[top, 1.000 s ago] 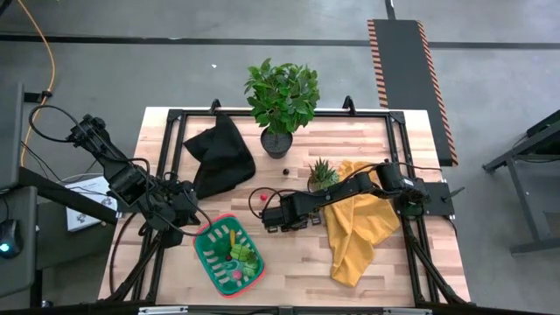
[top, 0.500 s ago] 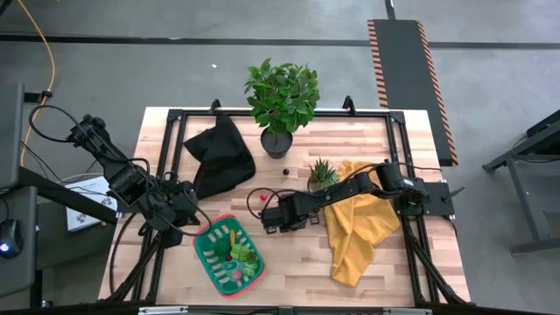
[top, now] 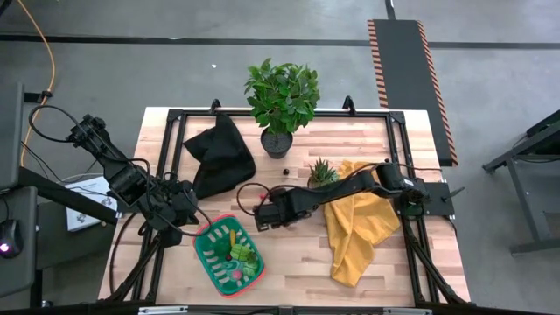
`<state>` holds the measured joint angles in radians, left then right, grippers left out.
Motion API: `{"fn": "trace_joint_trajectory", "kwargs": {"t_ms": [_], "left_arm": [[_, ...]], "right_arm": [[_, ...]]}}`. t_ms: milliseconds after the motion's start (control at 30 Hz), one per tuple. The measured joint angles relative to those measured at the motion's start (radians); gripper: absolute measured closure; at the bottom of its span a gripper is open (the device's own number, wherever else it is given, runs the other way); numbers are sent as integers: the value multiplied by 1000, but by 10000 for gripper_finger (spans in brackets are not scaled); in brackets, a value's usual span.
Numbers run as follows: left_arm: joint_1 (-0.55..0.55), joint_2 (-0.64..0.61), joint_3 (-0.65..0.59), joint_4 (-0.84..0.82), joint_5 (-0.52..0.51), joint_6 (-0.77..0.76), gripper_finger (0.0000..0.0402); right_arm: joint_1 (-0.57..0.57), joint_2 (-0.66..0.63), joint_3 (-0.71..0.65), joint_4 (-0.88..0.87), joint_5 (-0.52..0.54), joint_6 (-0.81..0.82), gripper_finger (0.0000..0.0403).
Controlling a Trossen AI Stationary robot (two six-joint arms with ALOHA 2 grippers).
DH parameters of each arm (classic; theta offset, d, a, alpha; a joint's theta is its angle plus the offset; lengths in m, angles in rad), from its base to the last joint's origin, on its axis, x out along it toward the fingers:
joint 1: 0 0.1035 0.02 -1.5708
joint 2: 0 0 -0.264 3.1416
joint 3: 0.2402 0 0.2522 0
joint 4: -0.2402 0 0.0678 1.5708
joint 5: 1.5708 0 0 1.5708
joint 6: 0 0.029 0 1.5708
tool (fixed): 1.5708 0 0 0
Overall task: Pick and placing Produce into tupperware
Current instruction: Put the red raspberry into the blue basket
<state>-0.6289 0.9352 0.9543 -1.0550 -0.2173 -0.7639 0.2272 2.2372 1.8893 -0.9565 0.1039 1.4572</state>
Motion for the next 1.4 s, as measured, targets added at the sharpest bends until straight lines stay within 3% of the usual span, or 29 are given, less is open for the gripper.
{"fn": "trace_joint_trajectory", "kwargs": {"t_ms": [600,1067,1233,1400], "left_arm": [[0,0,0,-2,-4,-1,399],[1,-4,0,132,-106,2,399],[1,-19,1,223,-186,89,399],[0,-36,2,337,-296,290,399]], "right_arm": [[0,0,228,-4,111,-181,322],[2,0,421,-3,147,-370,322],[9,-17,458,52,141,-445,322],[16,-50,455,132,131,-499,322]]}}
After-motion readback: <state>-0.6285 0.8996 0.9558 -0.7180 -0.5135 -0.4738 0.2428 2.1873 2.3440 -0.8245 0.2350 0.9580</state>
